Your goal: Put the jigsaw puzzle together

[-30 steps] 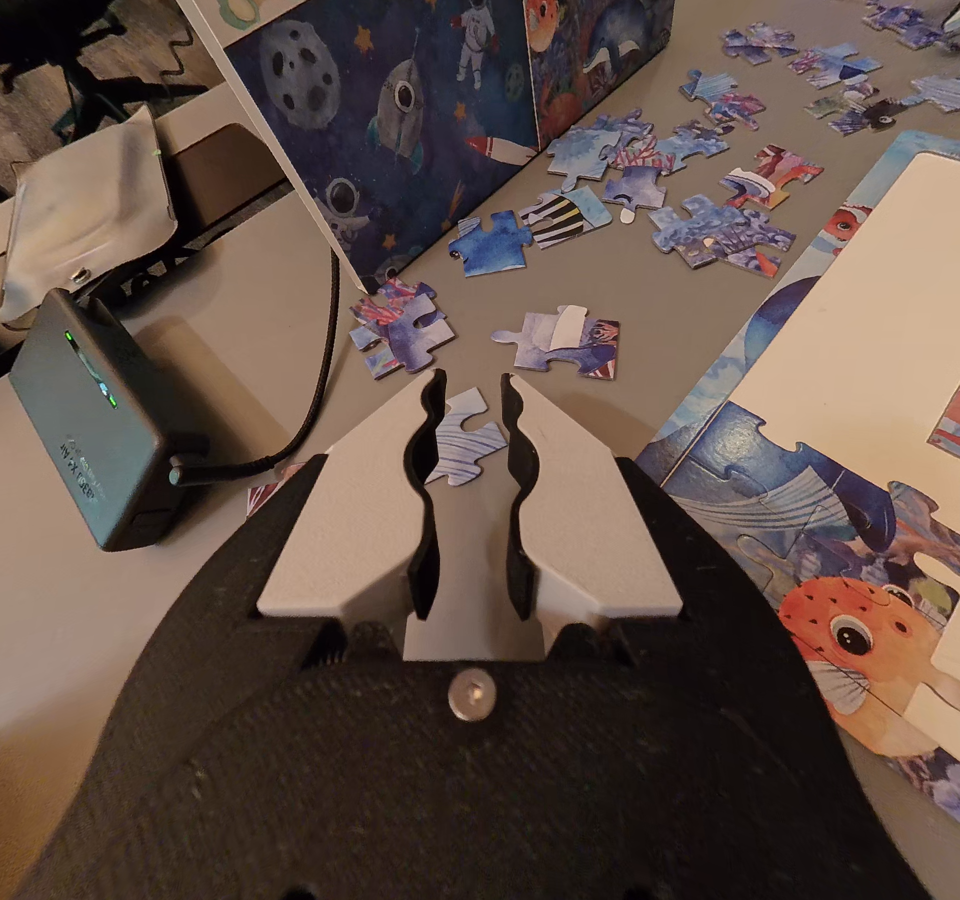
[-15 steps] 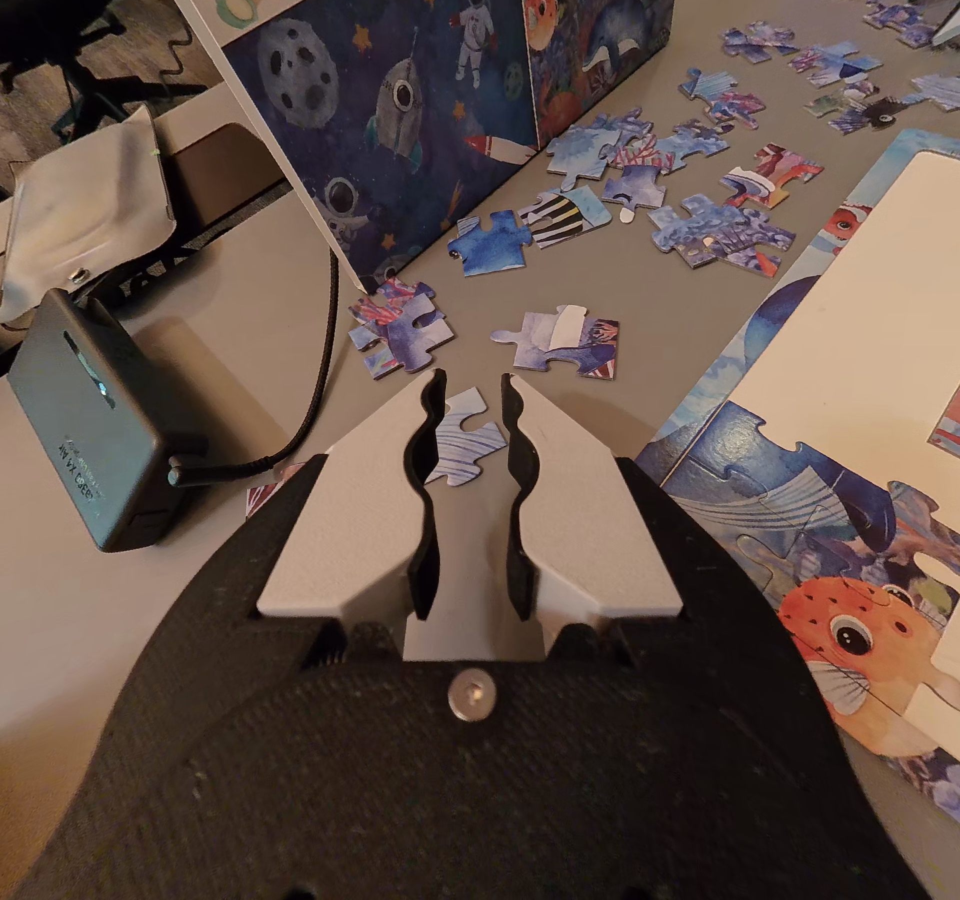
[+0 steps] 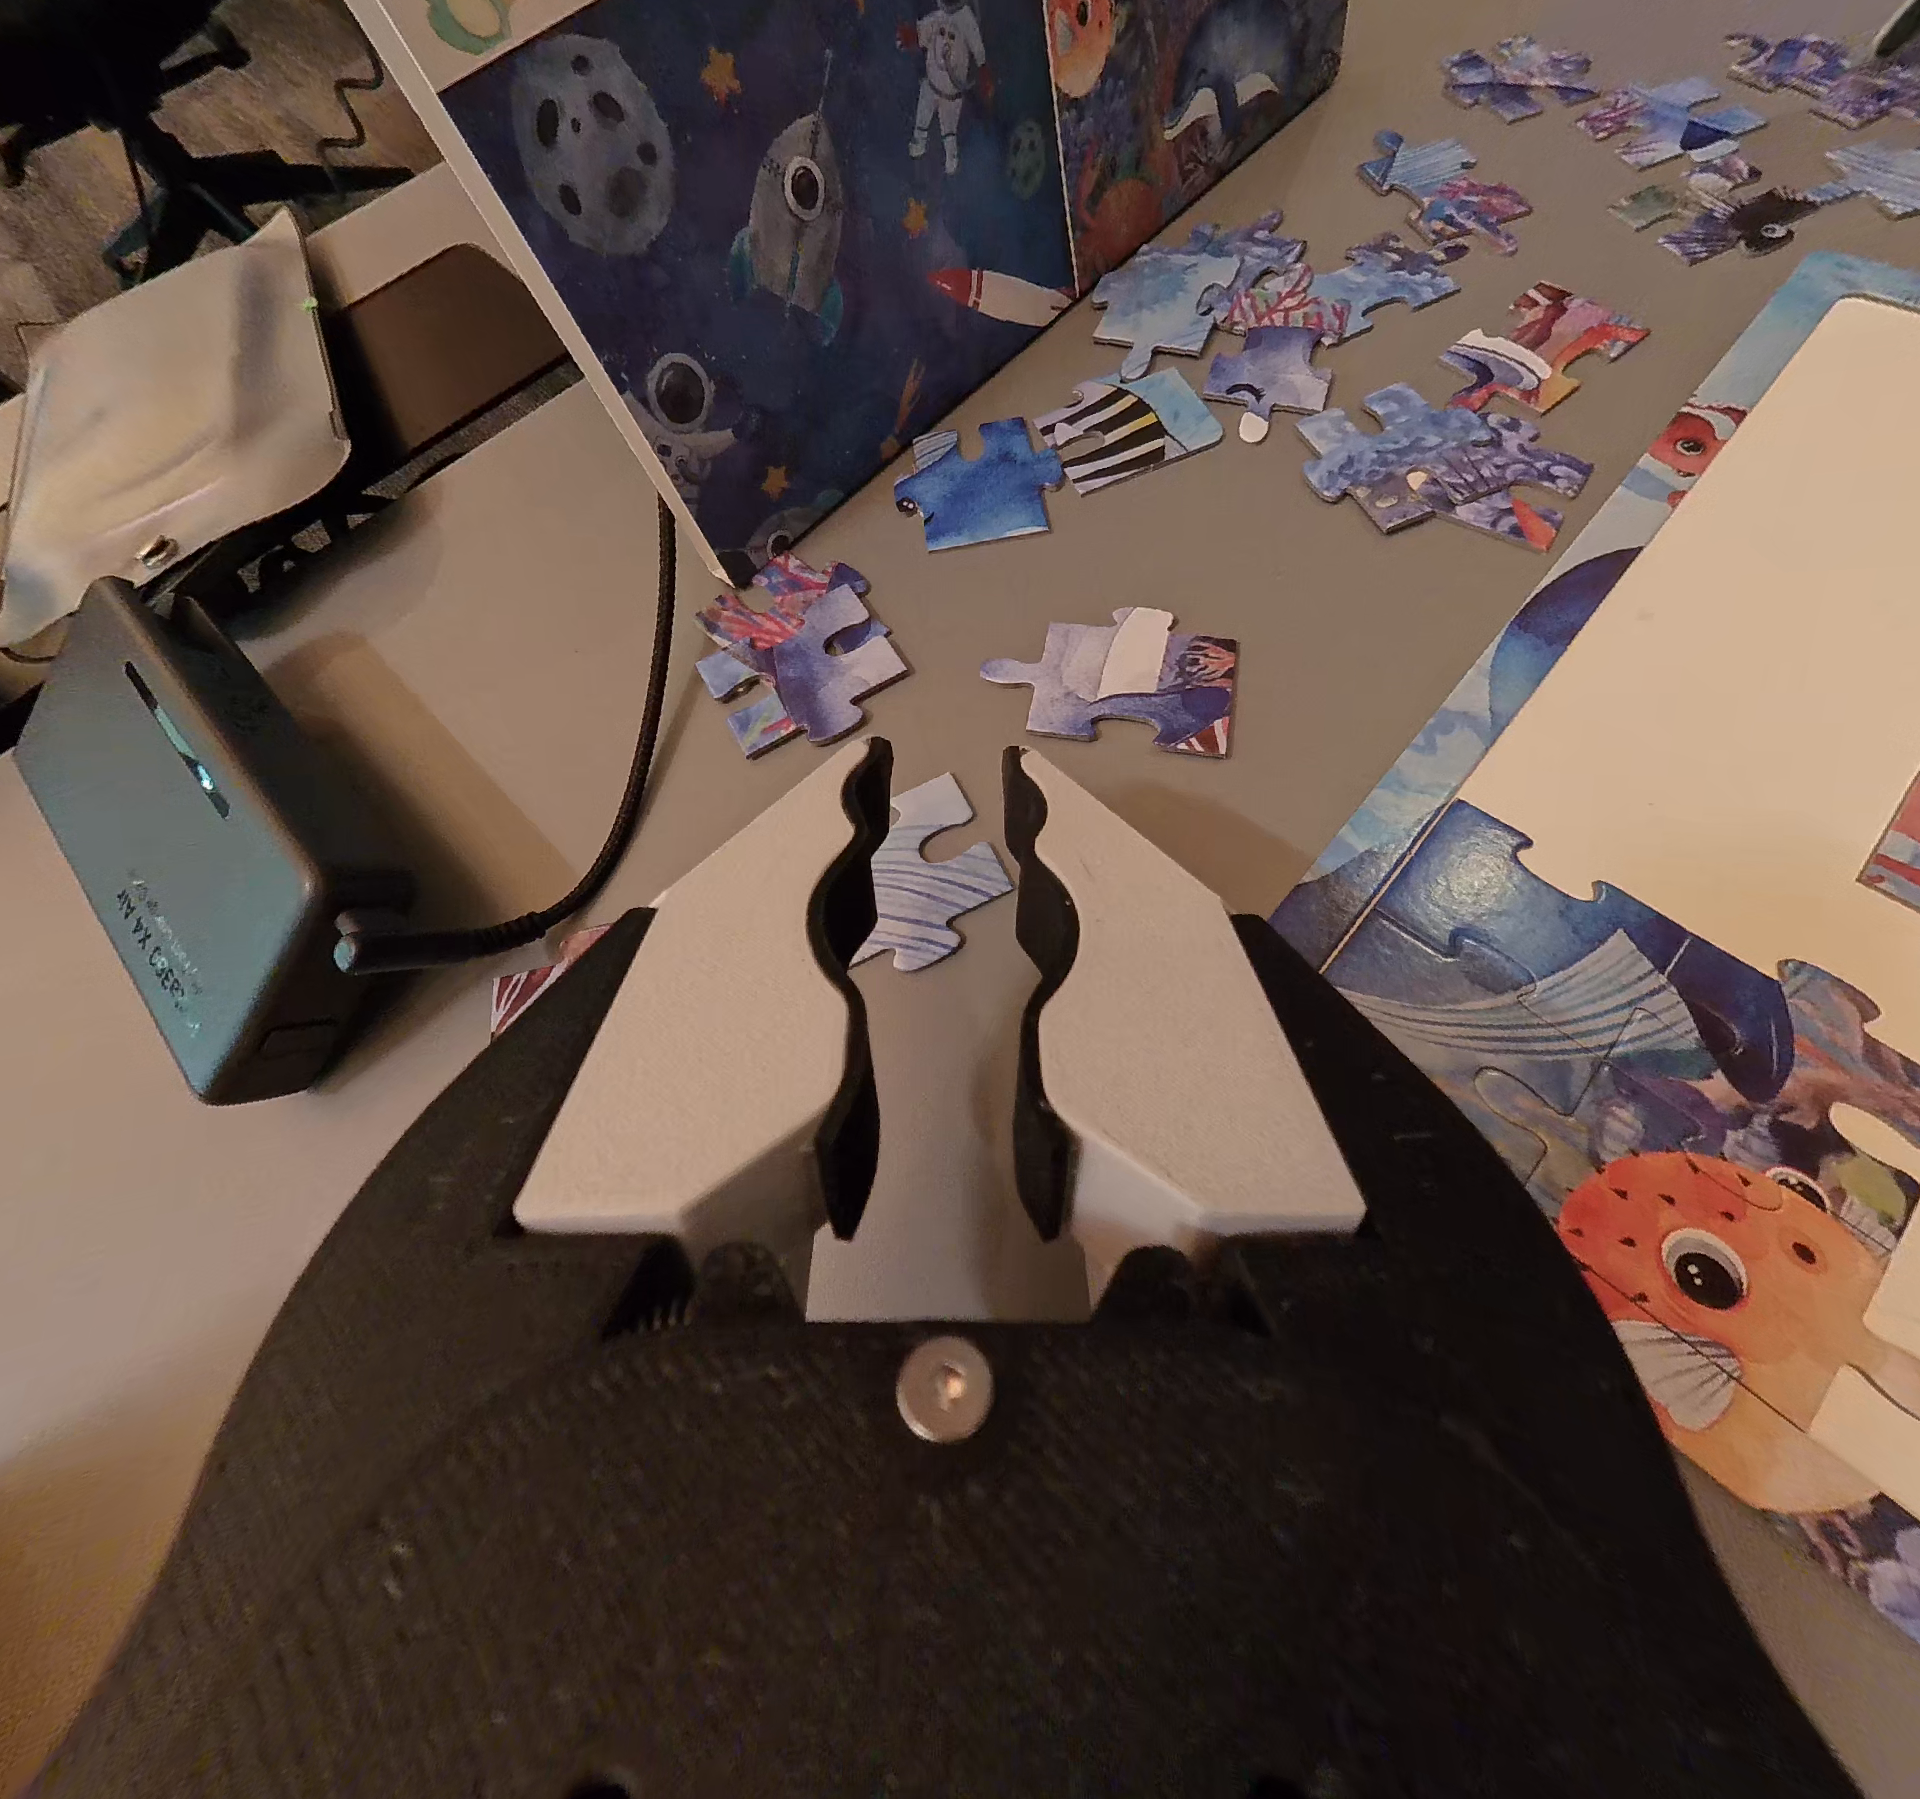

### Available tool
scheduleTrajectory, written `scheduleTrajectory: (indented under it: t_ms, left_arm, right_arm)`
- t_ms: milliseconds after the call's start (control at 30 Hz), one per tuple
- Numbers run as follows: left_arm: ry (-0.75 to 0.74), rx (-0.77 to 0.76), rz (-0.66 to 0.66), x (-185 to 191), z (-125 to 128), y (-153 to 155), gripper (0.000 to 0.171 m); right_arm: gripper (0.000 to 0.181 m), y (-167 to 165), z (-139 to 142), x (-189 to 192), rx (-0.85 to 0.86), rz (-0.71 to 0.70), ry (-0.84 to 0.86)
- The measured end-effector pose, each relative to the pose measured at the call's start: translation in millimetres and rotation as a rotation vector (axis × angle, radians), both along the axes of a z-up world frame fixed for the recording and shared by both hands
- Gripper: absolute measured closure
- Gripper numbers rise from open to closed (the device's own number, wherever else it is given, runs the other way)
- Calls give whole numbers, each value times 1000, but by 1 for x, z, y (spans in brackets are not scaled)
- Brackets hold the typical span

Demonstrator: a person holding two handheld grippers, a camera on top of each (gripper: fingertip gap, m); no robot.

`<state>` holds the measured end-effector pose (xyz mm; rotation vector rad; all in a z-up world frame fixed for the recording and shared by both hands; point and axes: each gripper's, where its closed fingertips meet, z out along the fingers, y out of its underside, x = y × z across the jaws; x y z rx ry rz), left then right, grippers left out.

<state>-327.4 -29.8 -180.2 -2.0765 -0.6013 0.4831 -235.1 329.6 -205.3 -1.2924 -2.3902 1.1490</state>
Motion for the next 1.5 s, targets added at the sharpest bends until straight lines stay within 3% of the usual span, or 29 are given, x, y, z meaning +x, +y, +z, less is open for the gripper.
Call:
scheduleTrajectory:
  t_ms: [100, 267, 467, 567, 633, 767, 900, 1033, 1100, 1200, 1267, 1500]
  left_arm:
    - [2, 0, 0, 0, 0, 0, 152]
    - [3, 0, 1, 0, 0, 0, 152]
    - [0, -4, -2, 0, -1, 0, 152]
    - [3, -9, -3, 0, -1, 1, 152]
    - [2, -7, -3, 0, -1, 0, 152]
    - [1, -6, -6, 1, -1, 1, 152]
    - [0, -14, -16, 3, -3, 4, 152]
    - [2, -18, -17, 3, -4, 5, 152]
    - [4, -17, -13, 3, -3, 4, 152]
    - [3, -12, -10, 2, -3, 3, 152]
    - [3, -10, -9, 2, -2, 3, 152]
    - [6, -18, -11, 2, -3, 3, 152]
  right_arm:
    - [149, 7, 3, -7, 43, -31, 66]
    - [153, 13, -6, 0, 93, -27, 7]
    - [160, -12, -2, 19, -35, 97, -65]
    - [157, -17, 9, 14, -77, 99, -12]
    - [151, -12, 16, 6, -61, 70, 61]
    - [120, -11, 17, -10, 2, 70, 220]
    - [105, -14, -5, -14, 65, 78, 130]
    - [113, -16, -9, -21, 106, 46, 135]
    - [137, -11, -8, -23, 127, 18, 142]
    - [143, -8, -8, -21, 141, 11, 128]
    - [161, -8, -8, -19, 146, 19, 124]
    - [160, 1, -8, -19, 174, -29, 110]
